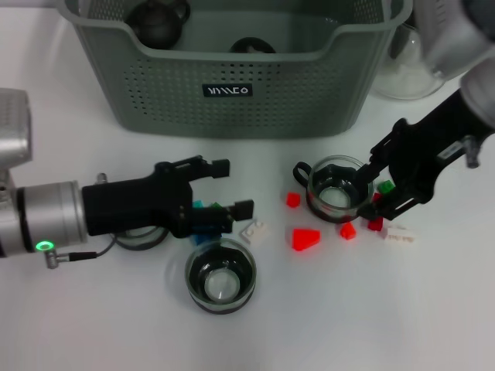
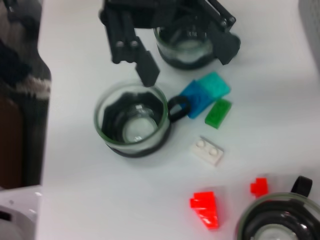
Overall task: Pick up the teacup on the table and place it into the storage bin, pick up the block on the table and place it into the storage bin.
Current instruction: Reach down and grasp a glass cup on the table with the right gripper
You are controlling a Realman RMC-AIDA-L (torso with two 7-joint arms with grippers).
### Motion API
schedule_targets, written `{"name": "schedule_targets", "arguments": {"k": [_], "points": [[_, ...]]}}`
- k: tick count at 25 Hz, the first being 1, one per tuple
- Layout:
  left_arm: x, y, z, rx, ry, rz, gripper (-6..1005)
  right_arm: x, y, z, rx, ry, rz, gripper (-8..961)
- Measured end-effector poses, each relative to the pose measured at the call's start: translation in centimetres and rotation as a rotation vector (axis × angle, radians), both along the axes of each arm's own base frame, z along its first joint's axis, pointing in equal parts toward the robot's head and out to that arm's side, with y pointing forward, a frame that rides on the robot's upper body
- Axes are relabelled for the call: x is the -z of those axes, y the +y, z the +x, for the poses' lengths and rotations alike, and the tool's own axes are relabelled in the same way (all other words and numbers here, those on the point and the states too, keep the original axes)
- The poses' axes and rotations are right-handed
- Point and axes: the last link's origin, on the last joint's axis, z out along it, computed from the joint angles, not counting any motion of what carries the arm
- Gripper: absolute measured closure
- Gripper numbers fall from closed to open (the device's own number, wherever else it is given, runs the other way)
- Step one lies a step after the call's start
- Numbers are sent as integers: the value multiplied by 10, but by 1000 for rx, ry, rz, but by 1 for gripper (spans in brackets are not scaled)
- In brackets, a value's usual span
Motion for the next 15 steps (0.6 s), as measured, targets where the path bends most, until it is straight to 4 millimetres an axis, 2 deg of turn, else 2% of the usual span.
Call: {"name": "schedule_targets", "arguments": {"k": [8,15], "points": [[19,0,10,86,58,-32,99,32,8,-1,-40,-79,-15,331],[20,0,11,87,54,-33,99,49,12,-1,-80,-117,14,330]]}}
